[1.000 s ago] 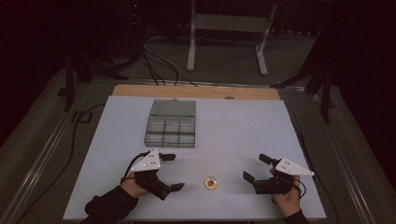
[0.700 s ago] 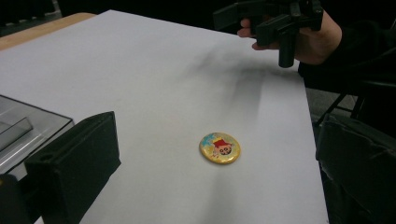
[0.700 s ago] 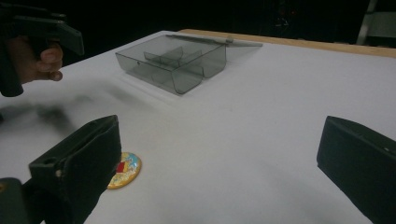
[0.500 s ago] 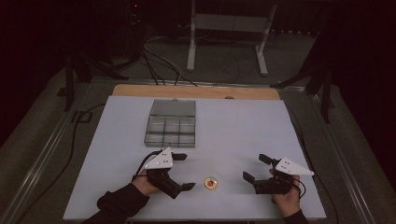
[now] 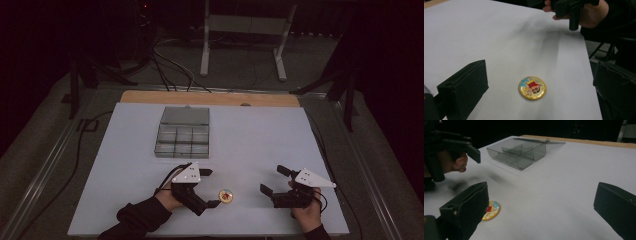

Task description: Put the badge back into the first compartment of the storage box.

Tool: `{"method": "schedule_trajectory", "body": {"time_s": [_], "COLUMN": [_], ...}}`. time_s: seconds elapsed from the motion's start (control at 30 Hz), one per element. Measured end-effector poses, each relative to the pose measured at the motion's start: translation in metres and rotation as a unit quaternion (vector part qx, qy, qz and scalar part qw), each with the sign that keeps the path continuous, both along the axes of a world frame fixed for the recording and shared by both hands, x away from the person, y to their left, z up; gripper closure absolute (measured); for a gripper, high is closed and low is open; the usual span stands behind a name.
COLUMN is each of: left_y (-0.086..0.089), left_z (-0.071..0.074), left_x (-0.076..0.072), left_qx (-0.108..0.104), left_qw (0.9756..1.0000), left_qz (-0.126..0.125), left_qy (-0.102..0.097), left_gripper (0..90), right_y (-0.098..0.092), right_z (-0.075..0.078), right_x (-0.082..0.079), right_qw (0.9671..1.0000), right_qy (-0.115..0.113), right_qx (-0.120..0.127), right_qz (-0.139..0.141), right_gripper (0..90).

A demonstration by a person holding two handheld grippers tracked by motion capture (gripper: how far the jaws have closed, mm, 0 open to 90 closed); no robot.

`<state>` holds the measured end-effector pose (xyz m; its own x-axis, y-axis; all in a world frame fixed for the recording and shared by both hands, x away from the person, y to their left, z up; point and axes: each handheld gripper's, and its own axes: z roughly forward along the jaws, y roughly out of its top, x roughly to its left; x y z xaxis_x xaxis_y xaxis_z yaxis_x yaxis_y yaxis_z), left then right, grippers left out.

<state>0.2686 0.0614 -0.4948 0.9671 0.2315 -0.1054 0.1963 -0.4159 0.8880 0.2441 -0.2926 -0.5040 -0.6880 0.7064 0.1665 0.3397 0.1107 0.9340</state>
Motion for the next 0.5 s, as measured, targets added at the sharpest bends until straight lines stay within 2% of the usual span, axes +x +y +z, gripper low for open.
{"method": "schedule_trajectory", "body": {"time_s": [0.27,0.5], "left_y": [-0.012,-0.022], "left_z": [-0.009,-0.014], "left_x": [-0.001,0.001], "left_qx": [0.02,0.032], "left_qw": [0.9997,0.9994], "left_qz": [-0.009,-0.005], "left_qy": [-0.002,0.008], "left_gripper": [0.3,2.2], "right_y": [0.0,0.0], "right_z": [0.0,0.0], "right_x": [0.0,0.0], "right_qw": [1.0,1.0], "right_qy": [0.001,0.003], "right_qx": [-0.001,0.0], "right_qz": [0.001,0.002], "right_gripper": [0.0,0.0]}}
